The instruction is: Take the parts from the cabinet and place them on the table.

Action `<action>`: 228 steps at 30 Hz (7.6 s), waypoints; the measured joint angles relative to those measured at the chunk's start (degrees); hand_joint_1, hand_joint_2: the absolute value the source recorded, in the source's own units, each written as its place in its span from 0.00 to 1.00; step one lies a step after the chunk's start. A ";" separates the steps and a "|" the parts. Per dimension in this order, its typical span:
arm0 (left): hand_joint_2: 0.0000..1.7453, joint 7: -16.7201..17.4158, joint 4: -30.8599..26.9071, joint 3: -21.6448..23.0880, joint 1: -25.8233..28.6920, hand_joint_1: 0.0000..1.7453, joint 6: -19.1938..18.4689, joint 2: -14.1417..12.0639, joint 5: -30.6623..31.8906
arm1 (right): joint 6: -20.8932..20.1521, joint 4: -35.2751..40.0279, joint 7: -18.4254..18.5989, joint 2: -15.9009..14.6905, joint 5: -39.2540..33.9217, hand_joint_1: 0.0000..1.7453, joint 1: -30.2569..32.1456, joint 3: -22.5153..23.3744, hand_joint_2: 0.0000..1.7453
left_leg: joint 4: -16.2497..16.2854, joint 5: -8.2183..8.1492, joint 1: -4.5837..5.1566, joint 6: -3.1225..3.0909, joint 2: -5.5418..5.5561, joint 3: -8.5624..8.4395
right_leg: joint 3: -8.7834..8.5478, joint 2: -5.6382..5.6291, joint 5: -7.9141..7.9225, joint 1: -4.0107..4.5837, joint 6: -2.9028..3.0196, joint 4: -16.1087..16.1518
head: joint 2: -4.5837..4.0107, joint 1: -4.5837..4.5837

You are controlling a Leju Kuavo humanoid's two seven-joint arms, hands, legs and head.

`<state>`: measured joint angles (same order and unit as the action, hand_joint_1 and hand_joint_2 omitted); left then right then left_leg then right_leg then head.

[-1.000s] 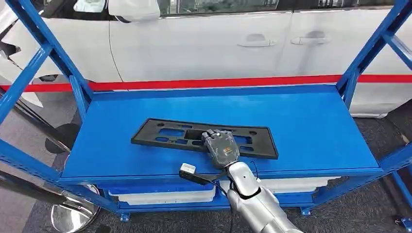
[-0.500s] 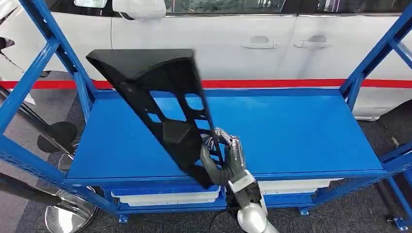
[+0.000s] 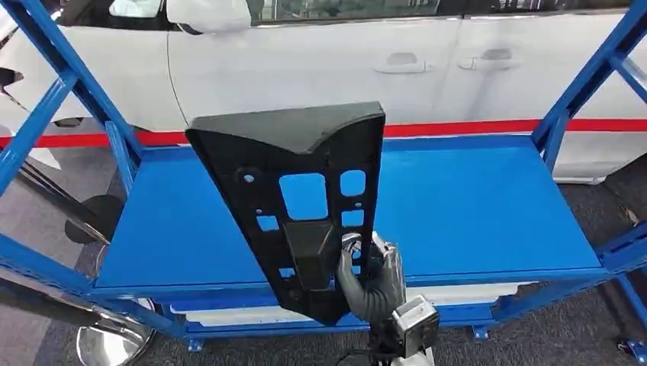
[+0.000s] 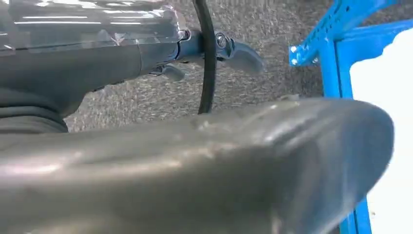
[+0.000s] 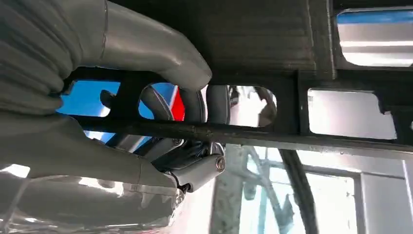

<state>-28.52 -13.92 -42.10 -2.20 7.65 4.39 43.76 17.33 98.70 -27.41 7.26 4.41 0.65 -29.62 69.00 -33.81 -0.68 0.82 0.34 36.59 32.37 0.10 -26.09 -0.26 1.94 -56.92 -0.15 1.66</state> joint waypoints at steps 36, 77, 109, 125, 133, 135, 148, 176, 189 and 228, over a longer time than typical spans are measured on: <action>0.00 1.22 0.20 -1.11 0.13 0.00 -1.62 1.44 5.03 | -1.55 0.29 -2.62 -0.77 1.97 1.00 8.80 3.15 1.00 | 1.21 6.15 -0.08 0.40 -0.15 -1.83 | 1.68 0.39 0.74 0.64 0.11 -0.34 | 0.00 0.02; 0.00 2.16 0.37 -2.62 -1.02 0.00 -3.02 0.31 7.28 | -3.71 2.60 -4.85 -0.87 3.21 1.00 10.75 4.46 1.00 | -13.61 6.51 0.26 -3.13 -1.18 -8.03 | 7.92 -0.12 -7.61 0.02 -3.19 -11.96 | 0.00 0.02; 0.00 1.64 0.39 -4.74 -1.31 0.00 -3.28 -0.04 9.20 | -4.61 2.73 -4.59 -0.98 4.88 1.00 11.57 4.72 1.00 | -12.66 7.40 0.26 -2.89 -1.20 -6.06 | 8.73 0.10 -9.12 -0.37 -3.54 -17.76 | 0.00 0.00; 0.00 1.26 0.39 -7.91 -0.72 0.00 -3.26 0.04 8.37 | -8.67 4.13 -6.58 -0.31 1.55 1.00 19.88 10.46 1.00 | 6.26 -0.36 0.07 0.66 -0.84 3.07 | -3.07 -1.02 -2.32 0.11 0.27 0.55 | 0.00 0.02; 0.00 1.33 0.39 -9.73 -0.49 0.00 -2.97 0.04 8.42 | -11.89 7.85 -8.52 2.52 2.65 1.00 25.48 16.24 1.00 | -11.30 5.48 0.13 -0.74 2.13 -7.05 | -0.87 -5.85 -1.46 -0.21 -1.75 -0.86 | 0.00 0.02; 0.00 1.27 0.39 -10.01 -0.72 0.00 -2.97 0.33 8.41 | -13.09 8.66 -8.76 3.19 2.86 1.00 26.56 17.73 1.00 | -12.55 6.19 -0.52 -1.70 0.67 -7.32 | -0.34 -4.17 -2.44 0.16 -2.30 -1.89 | 0.00 -0.02; 0.00 1.03 0.39 -11.19 -0.87 0.00 -3.17 0.44 8.61 | -14.88 9.40 -9.31 6.34 4.41 1.00 28.05 22.88 1.00 | -12.14 5.73 0.35 -0.72 -7.52 -7.60 | -0.84 3.09 -1.62 0.74 -1.45 -0.76 | 0.00 0.00; 0.00 -0.64 0.35 -13.92 -0.79 0.00 -3.26 1.53 9.75 | -18.33 11.28 -12.46 12.28 3.52 1.00 29.87 28.68 1.00 | -10.96 4.49 0.32 -1.25 -6.32 -7.43 | -0.42 5.44 -1.91 0.81 -1.69 -1.60 | 0.00 -0.02; 0.00 0.61 0.33 -15.50 -0.78 0.00 -3.15 1.62 10.43 | -19.08 11.54 -12.48 12.94 3.76 1.00 29.52 28.94 1.00 | -5.57 3.81 -0.59 0.71 0.40 -5.51 | 0.07 -4.70 -0.69 0.01 0.06 -1.42 | 0.00 -0.02; 0.00 1.07 0.33 -17.99 -1.09 0.00 -3.32 0.96 11.06 | -20.26 9.05 -12.48 13.29 2.41 1.00 27.68 28.74 1.00 | -10.77 5.13 -0.51 -2.09 0.75 -6.52 | 4.01 -1.48 -4.05 0.17 -2.47 -7.39 | 0.00 -0.04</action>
<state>-27.45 -13.60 -60.08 -3.29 4.33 5.35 54.82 -2.93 107.75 -39.89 20.55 6.82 28.33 -0.87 58.23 -28.68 -1.19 -1.27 1.09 30.07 36.38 -1.38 -30.13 -0.08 -0.53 -64.30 -0.15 1.62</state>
